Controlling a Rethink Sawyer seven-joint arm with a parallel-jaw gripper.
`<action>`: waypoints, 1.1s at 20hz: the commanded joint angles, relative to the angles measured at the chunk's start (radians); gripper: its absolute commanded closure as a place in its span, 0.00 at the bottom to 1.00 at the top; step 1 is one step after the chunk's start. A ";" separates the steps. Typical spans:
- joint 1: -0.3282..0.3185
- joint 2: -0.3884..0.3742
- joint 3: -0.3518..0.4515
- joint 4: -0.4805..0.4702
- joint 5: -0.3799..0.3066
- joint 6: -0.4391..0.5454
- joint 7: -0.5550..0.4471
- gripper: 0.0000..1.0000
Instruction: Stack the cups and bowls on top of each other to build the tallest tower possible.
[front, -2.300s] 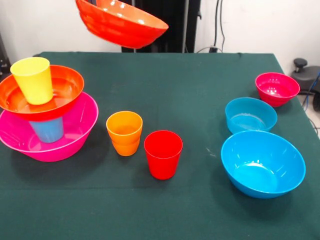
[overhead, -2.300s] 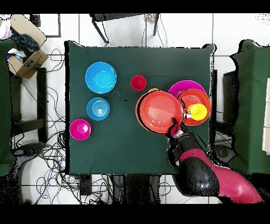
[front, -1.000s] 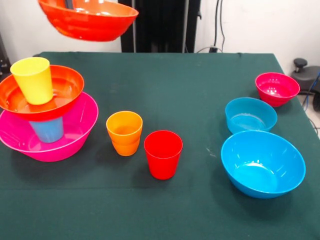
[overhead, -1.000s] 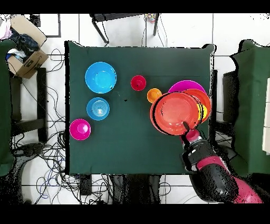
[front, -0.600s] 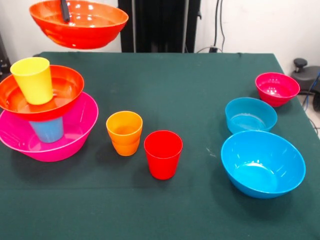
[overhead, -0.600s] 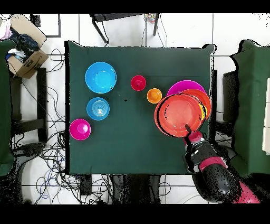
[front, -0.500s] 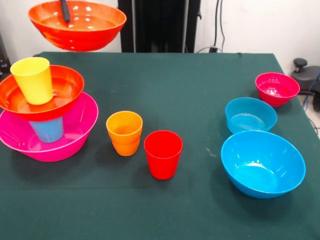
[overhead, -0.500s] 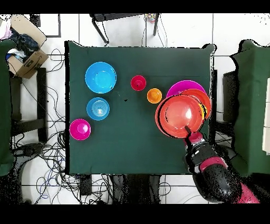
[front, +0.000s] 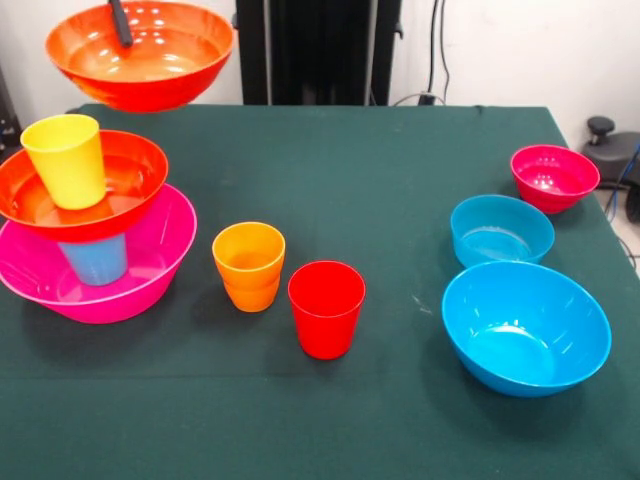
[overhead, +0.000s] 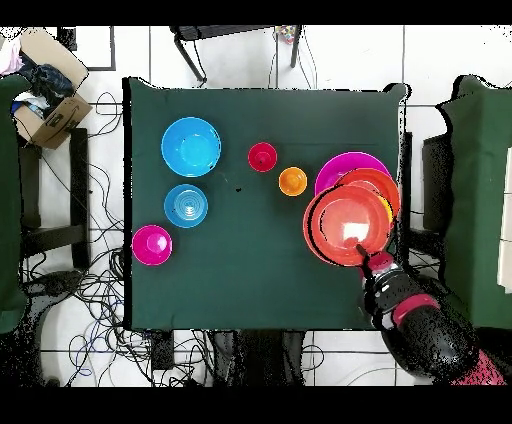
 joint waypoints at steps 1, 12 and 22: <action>0.050 -0.041 -0.059 -0.133 0.047 0.157 0.042 1.00; 0.035 -0.083 -0.019 -0.146 0.050 0.164 0.068 1.00; 0.051 -0.018 -0.046 -0.197 0.031 0.161 0.037 1.00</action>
